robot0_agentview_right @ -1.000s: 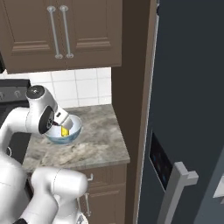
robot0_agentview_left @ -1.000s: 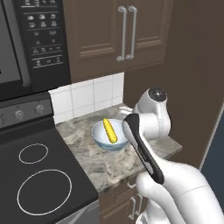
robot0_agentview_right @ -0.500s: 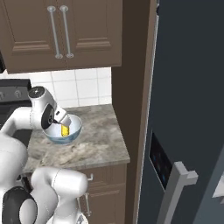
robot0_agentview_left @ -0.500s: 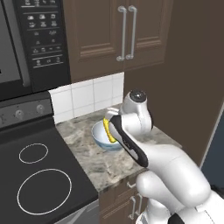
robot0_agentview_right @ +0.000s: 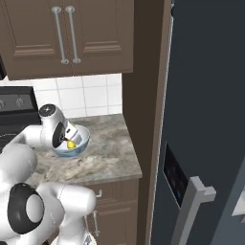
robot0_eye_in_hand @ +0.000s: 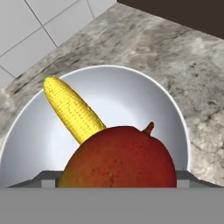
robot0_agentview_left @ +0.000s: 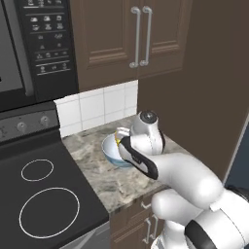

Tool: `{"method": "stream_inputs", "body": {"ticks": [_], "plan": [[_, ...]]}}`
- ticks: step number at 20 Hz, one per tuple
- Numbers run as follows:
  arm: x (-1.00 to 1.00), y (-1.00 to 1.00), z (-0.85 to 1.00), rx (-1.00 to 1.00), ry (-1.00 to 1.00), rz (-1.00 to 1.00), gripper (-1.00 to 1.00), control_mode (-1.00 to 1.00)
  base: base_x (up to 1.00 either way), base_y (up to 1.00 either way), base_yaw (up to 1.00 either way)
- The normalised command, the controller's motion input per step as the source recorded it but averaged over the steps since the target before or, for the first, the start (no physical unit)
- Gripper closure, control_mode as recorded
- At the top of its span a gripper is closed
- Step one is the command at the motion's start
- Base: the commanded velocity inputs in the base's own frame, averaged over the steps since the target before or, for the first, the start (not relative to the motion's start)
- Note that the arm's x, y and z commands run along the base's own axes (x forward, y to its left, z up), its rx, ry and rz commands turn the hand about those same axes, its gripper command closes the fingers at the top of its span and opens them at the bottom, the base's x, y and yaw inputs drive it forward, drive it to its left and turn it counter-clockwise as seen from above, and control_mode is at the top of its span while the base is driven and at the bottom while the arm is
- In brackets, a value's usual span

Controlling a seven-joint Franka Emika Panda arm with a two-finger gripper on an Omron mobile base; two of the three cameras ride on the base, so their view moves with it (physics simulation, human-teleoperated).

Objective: Take the corn, cucumber, and mango from the freezer and place them in the bowl on the counter.

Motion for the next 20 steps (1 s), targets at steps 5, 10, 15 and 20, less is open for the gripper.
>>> {"method": "stream_inputs", "body": {"ticks": [5, 10, 15, 20], "plan": [[0.51, 0.0, -0.12, -0.01, 0.0, -0.05, -1.0, -1.0, 0.0, 0.0, 0.0], [0.34, 0.01, 0.05, 0.0, 0.0, -0.13, -1.0, -1.0, 0.0, 0.0, 0.0], [0.11, 0.02, 0.26, 0.0, 0.0, -0.13, -1.0, -1.0, 0.0, 0.0, 0.0], [-0.28, 0.0, 0.73, 0.01, 0.0, -0.15, -1.0, -1.0, 0.0, 0.0, 0.0]]}}
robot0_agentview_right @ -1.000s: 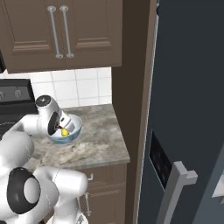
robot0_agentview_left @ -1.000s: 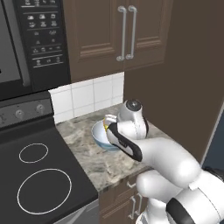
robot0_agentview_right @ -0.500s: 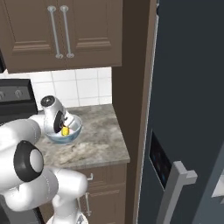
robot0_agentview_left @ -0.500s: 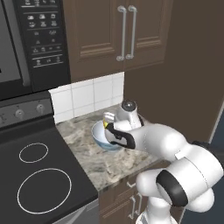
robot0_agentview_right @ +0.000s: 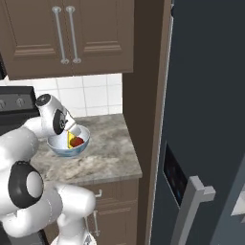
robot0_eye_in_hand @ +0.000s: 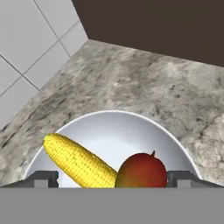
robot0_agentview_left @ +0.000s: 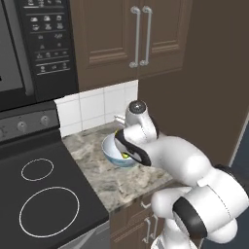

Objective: Take the corn, cucumber, and mango from the freezer and place them in the bowl on the counter.

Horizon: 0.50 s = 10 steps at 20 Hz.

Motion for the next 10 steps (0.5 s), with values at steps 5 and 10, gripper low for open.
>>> {"method": "stream_inputs", "body": {"ticks": [5, 10], "plan": [[-1.0, -0.15, 0.74, 0.07, -0.02, -0.08, -1.0, -1.0, 0.0, 0.0, 0.0], [-1.0, -0.41, 0.47, 0.12, -0.07, -0.01, -1.0, -1.0, 0.0, 0.0, 0.0]]}}
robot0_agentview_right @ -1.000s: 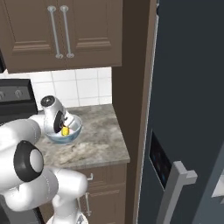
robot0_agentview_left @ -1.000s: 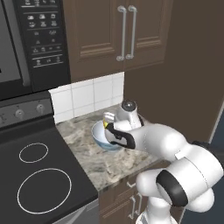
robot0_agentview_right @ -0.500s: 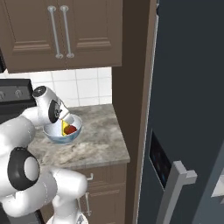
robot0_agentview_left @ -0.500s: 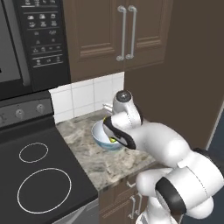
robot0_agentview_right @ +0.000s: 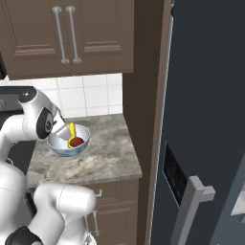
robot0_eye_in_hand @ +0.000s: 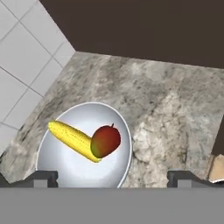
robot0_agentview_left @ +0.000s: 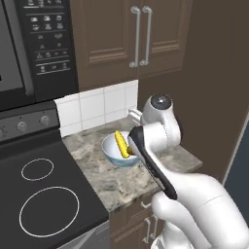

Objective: Take the corn, cucumber, and mango from the freezer and place them in the bowl on the counter.

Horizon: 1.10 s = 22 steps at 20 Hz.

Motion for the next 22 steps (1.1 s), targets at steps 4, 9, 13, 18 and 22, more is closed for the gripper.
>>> {"method": "stream_inputs", "body": {"ticks": [4, 9, 13, 18, 22], "plan": [[-1.0, -0.46, 0.47, 0.17, -0.04, -0.01, -1.0, -1.0, 0.0, 0.0, 0.0], [-1.0, -0.18, 0.3, 0.13, 0.0, 0.0, -1.0, -1.0, 0.0, 0.0, 0.0], [-0.25, 0.0, 0.03, 0.01, 0.0, 0.0, -1.0, 1.0, -0.75, 0.01, 0.0], [0.0, 0.0, 0.0, 0.0, 0.0, 0.0, -1.0, 1.0, -1.0, 0.01, -0.11], [0.0, 0.0, 0.0, 0.0, 0.0, 0.0, -1.0, 1.0, -1.0, 0.0, -0.48]]}}
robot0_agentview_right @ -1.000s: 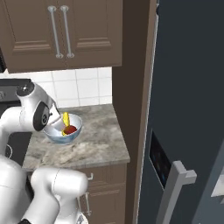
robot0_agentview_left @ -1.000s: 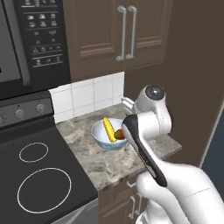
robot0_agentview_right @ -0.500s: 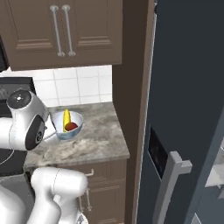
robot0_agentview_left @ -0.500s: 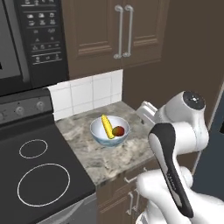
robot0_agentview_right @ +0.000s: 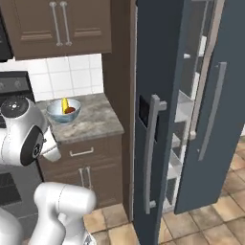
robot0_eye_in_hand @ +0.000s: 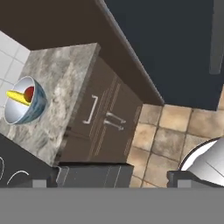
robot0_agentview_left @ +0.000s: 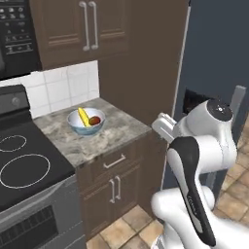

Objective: Take the corn, cucumber, and mango from the freezer and place them in the bowl on the counter.

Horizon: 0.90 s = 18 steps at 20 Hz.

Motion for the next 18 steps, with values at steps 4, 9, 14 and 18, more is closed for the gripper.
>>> {"method": "stream_inputs", "body": {"ticks": [4, 9, 14, 18], "plan": [[0.0, 0.0, 0.0, 0.0, 0.0, 0.0, -1.0, 1.0, -0.98, 0.0, -0.73], [0.0, 0.0, 0.0, 0.0, 0.0, 0.0, -1.0, 1.0, -0.85, 0.0, -0.79], [0.0, 0.0, 0.0, 0.0, 0.0, 0.0, -1.0, 1.0, -0.43, -0.3, -0.8], [0.0, 0.0, 0.0, 0.0, 0.0, 0.0, -1.0, 1.0, 0.75, -0.74, -0.5]]}}
